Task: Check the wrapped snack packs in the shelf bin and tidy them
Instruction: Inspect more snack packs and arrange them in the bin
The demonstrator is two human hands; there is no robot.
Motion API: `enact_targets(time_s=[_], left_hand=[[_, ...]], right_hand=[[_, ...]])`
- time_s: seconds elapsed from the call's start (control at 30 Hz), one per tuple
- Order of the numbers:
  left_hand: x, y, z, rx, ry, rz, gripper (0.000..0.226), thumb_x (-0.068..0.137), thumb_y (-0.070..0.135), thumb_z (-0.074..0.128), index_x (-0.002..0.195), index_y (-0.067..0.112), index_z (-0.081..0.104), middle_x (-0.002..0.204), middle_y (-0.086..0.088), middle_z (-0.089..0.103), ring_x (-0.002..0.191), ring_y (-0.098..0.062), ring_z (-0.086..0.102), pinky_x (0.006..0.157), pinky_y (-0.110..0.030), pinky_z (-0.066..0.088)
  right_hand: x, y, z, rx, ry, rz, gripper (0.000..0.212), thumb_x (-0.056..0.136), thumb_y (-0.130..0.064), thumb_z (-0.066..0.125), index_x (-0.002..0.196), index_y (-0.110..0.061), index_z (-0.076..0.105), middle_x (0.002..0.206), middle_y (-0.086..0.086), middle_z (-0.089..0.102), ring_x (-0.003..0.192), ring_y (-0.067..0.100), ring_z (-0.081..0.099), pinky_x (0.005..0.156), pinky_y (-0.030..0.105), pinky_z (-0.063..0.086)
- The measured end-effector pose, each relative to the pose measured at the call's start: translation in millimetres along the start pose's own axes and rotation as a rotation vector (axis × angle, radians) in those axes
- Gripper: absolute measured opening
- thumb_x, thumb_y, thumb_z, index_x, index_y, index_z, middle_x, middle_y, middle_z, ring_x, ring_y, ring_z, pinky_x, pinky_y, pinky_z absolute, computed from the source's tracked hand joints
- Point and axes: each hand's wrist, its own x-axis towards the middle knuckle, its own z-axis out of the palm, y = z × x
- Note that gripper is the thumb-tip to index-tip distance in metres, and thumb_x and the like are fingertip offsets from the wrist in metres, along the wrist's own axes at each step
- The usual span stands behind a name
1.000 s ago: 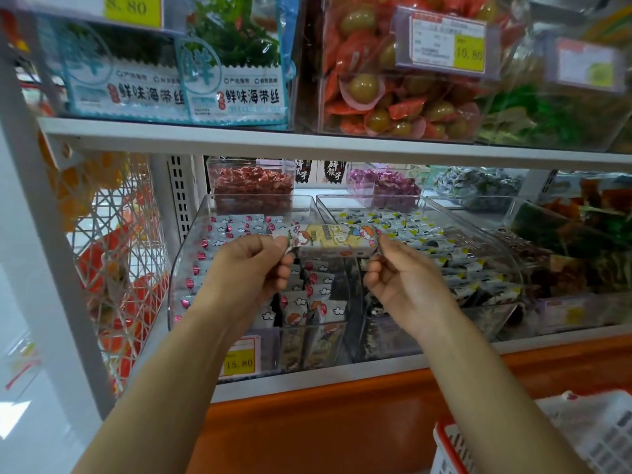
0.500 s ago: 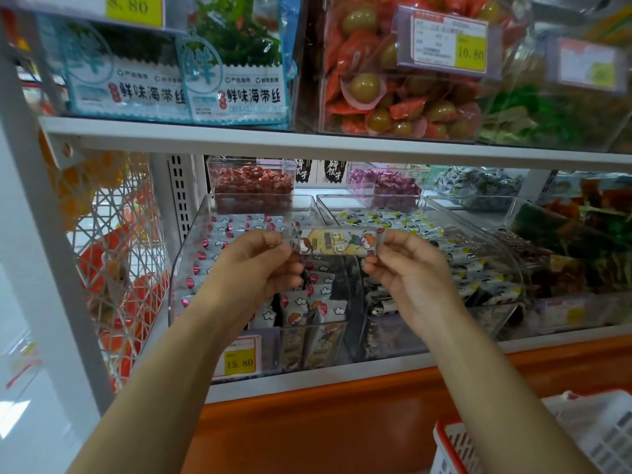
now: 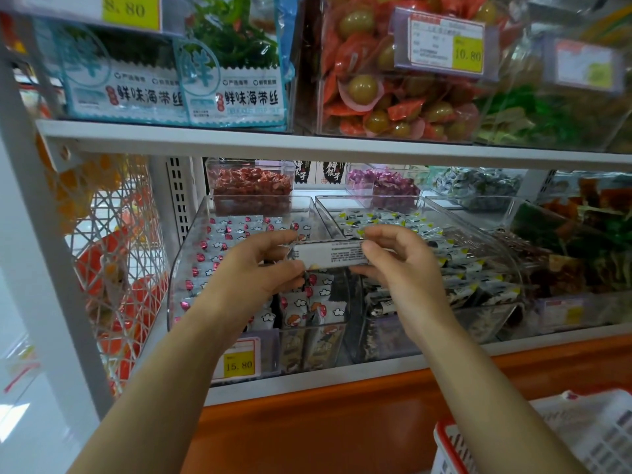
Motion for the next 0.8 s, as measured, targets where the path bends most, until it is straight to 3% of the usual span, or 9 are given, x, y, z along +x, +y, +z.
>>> enact_targets(time_s=[0.2,0.33,0.43,0.6,0.8], left_hand=[[-1,2,0,0.022,-0.069,0.005,0.036,0.086,0.003,0.061,0.115,0.024,0.062,0.115,-0.008,0.057,0.094,-0.018,0.068,0.081,-0.021,0.054],[-3,4,1,0.13,-0.109,0.053,0.037,0.083,0.001,0.063,0.112,0.024,0.064,0.106,0.002,0.065,0.092,-0.014,0.067,0.074,-0.015,0.053],[-4,5,3,0.179,-0.126,0.07,0.038,0.081,-0.003,0.064,0.108,0.024,0.065,0.101,0.005,0.066,0.087,-0.01,0.068,0.068,-0.012,0.051],[-3,5,4,0.109,-0.097,0.043,0.032,0.084,0.0,0.062,0.11,0.019,0.064,0.103,-0.003,0.065,0.087,-0.017,0.069,0.07,-0.016,0.054],[-2,4,3,0.121,-0.086,0.033,0.033,0.084,0.002,0.062,0.111,0.021,0.064,0.104,-0.001,0.064,0.091,-0.018,0.068,0.073,-0.016,0.054]], right_hand=[[1,-4,-4,-0.054,-0.049,0.0,0.016,0.084,-0.014,0.066,0.09,-0.027,0.072,0.096,-0.001,0.071,0.089,0.014,0.069,0.077,0.033,0.058],[3,-6,-6,-0.103,0.005,0.022,0.019,0.083,-0.015,0.066,0.067,-0.025,0.069,0.073,-0.005,0.068,0.075,0.014,0.066,0.066,0.031,0.057],[3,-5,-9,-0.224,0.031,-0.023,0.017,0.083,-0.018,0.066,0.066,-0.021,0.068,0.064,-0.009,0.065,0.066,0.008,0.061,0.061,0.025,0.052],[2,-10,-14,-0.077,-0.131,0.038,0.012,0.082,-0.022,0.068,0.081,-0.029,0.076,0.087,-0.001,0.073,0.09,0.02,0.068,0.086,0.047,0.054],[1,-10,-12,-0.14,-0.124,0.008,0.016,0.079,-0.018,0.07,0.078,-0.033,0.076,0.084,-0.007,0.073,0.088,0.017,0.068,0.085,0.048,0.055]])
